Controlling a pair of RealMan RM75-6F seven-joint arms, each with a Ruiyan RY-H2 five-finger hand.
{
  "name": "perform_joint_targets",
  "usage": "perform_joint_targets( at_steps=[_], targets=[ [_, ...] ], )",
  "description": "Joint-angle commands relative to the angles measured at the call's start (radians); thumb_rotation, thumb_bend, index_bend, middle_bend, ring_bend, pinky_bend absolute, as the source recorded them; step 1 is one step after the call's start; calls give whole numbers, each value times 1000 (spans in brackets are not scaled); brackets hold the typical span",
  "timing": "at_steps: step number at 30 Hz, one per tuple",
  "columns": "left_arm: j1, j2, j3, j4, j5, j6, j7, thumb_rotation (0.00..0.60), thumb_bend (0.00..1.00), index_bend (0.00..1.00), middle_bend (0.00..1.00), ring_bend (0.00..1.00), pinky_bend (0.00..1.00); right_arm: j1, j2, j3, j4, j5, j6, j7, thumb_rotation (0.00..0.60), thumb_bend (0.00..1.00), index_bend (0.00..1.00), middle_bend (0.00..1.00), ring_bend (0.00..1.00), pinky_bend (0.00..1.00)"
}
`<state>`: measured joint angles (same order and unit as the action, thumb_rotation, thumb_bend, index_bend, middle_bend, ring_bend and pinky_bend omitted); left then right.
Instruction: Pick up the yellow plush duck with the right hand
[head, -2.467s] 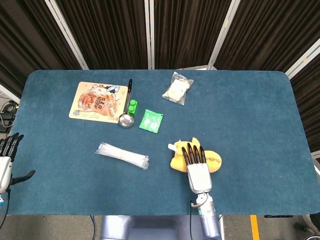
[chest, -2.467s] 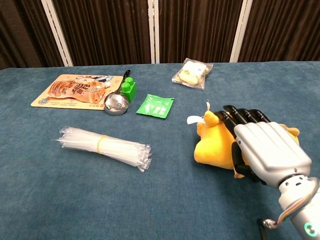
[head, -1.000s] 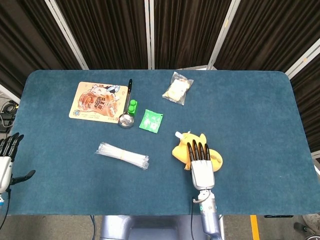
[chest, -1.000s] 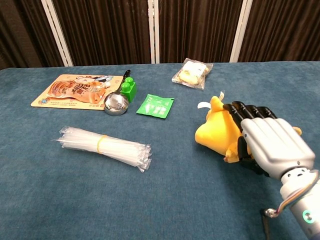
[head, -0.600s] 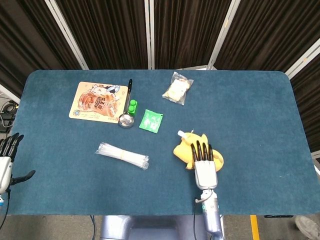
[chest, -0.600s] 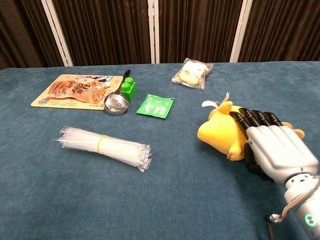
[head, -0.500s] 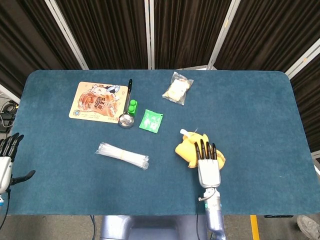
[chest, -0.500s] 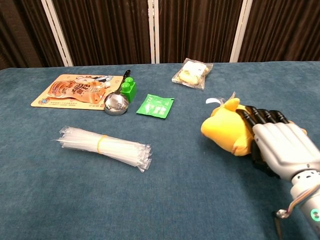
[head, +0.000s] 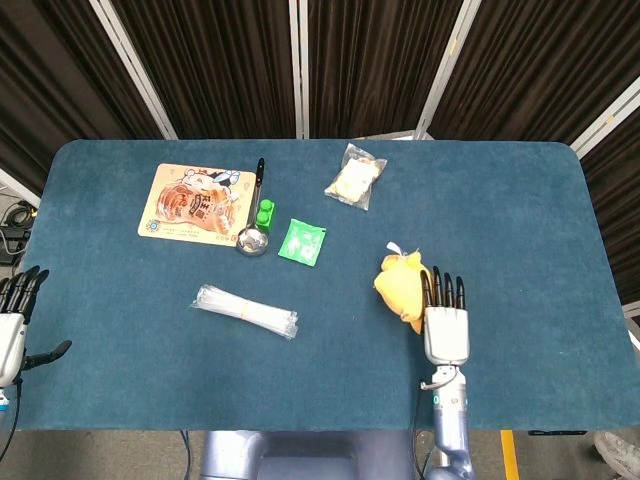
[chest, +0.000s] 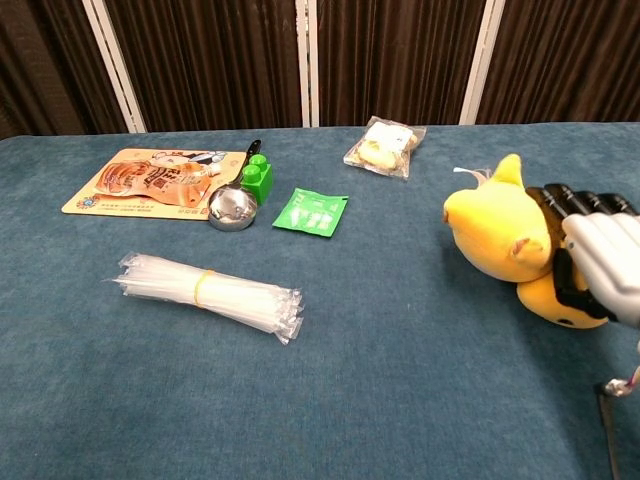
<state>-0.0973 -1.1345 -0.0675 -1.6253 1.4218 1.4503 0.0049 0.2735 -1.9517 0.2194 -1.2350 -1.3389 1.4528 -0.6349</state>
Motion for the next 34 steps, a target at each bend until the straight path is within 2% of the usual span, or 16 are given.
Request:
perform_joint_targets(
  at_steps=[1,4,12,14,21,23,27,34],
  targets=[
    [1,0,-1,0,-1,2,0,600,138,0,0,0,0,-5,45,4,-51,-24,32,1,600,1000,0,0,0,0],
    [2,1,-2,0,-1,6,0,600,139,0,0,0,0,-23,111,9,-111,-34,61,7,600,1000,0,0,0,0],
    [4,0,-2,0,-1,10,5,600,139,0,0,0,0,-51,198,-5,-182,-43,80,48,600,986,0,0,0,0],
    [4,-1,-3,0,-1,12,5,600,139,0,0,0,0,-60,222,-12,-197,-48,84,66,600,905,0,0,0,0],
    [10,-5,-3,11,0,22,5,600,118,0,0,0,0,-104,363,-59,-248,-95,95,203,600,400,0,0,0,0],
    [12,-9,0,18,3,23,2,600,94,0,0,0,0,-118,419,-81,-263,-115,89,260,600,317,0,0,0,0],
    [16,-16,4,35,11,32,-5,600,83,0,0,0,0,-136,500,-110,-260,-163,106,340,600,240,0,0,0,0],
    [23,-31,10,53,42,61,1,600,75,0,0,0,0,-165,570,-142,-222,-205,132,432,600,213,0,0,0,0]
  ],
)
